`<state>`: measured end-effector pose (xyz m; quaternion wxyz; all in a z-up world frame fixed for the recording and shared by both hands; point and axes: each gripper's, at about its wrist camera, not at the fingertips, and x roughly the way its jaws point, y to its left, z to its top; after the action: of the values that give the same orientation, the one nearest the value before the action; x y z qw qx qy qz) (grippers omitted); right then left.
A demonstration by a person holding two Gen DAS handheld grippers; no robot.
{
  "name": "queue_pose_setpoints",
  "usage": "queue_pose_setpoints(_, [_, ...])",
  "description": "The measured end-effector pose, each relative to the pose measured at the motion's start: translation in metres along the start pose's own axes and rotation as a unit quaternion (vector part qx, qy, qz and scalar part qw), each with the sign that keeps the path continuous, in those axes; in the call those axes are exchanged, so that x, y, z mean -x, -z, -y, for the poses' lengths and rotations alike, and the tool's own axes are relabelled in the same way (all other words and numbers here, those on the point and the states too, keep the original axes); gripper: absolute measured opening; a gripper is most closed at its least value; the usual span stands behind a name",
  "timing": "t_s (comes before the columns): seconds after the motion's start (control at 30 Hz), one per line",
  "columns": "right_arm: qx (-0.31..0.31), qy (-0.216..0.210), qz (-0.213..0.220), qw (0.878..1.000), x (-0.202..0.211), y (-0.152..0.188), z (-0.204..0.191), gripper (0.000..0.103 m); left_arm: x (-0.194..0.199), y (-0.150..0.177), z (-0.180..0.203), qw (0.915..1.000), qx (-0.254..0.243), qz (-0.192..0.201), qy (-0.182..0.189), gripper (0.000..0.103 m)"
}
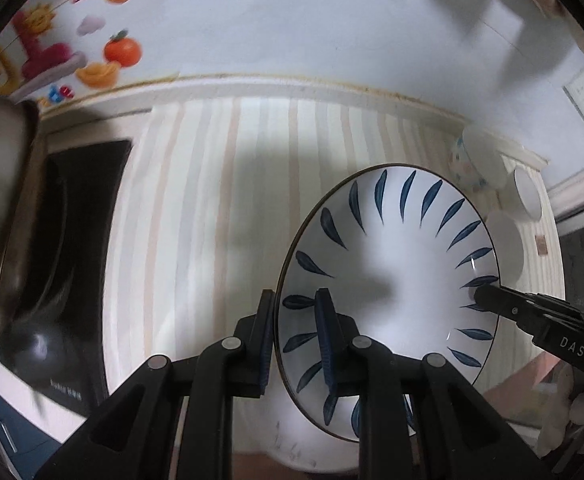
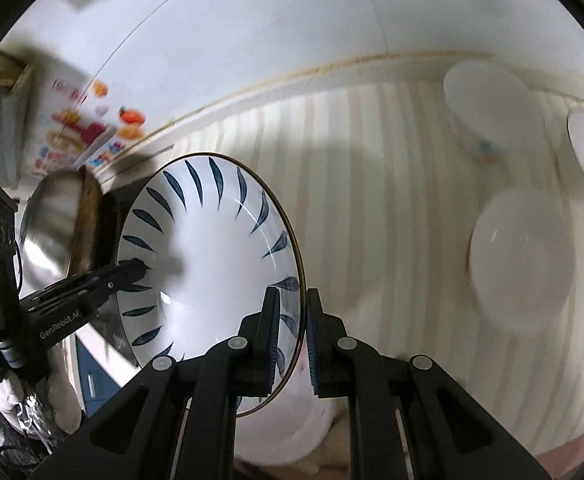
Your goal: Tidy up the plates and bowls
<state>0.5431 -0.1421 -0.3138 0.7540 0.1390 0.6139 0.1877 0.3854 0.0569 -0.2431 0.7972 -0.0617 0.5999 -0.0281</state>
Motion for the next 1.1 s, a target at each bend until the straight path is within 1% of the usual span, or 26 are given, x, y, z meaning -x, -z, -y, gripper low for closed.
queue_pose_setpoints(0.1, [-0.003, -0.007, -0.010, 1.000, -0.004, 0.029, -0.004, 0.014, -0.004, 0.022, -0.002, 0.9999, -0.003, -0.013, -0.005, 0.018])
queue_pose_setpoints(0.23, [-0.012, -0.011, -0.029, 0.999, -0.017, 0.062, 0.000, 0.014, -0.023, 0.046, -0.008, 0.9992, -0.003, -0.039, -0.008, 0.018])
queue_pose_setpoints(0.4, [-0.019, -0.004, -0.048, 0.999, -0.042, 0.082, 0.003, 0.014, -0.048, 0.061, -0.012, 0.9978, -0.006, -0.064, -0.020, 0.018])
queue_pose_setpoints(0.6, [-0.023, 0.007, -0.062, 0.998, -0.065, 0.092, 0.007, 0.014, -0.066, 0.063, -0.010, 0.9964, -0.014, -0.078, -0.030, 0.018])
queue_pose_setpoints(0.77, [-0.027, 0.010, -0.072, 0.997, -0.075, 0.094, 0.011, 0.014, -0.067, 0.058, -0.011, 0.9962, -0.027, -0.073, -0.040, 0.018])
queue_pose_setpoints(1.1, [-0.030, 0.016, -0.084, 0.996, -0.087, 0.097, 0.013, 0.014, -0.068, 0.062, -0.001, 0.9943, -0.042, -0.068, -0.071, 0.018])
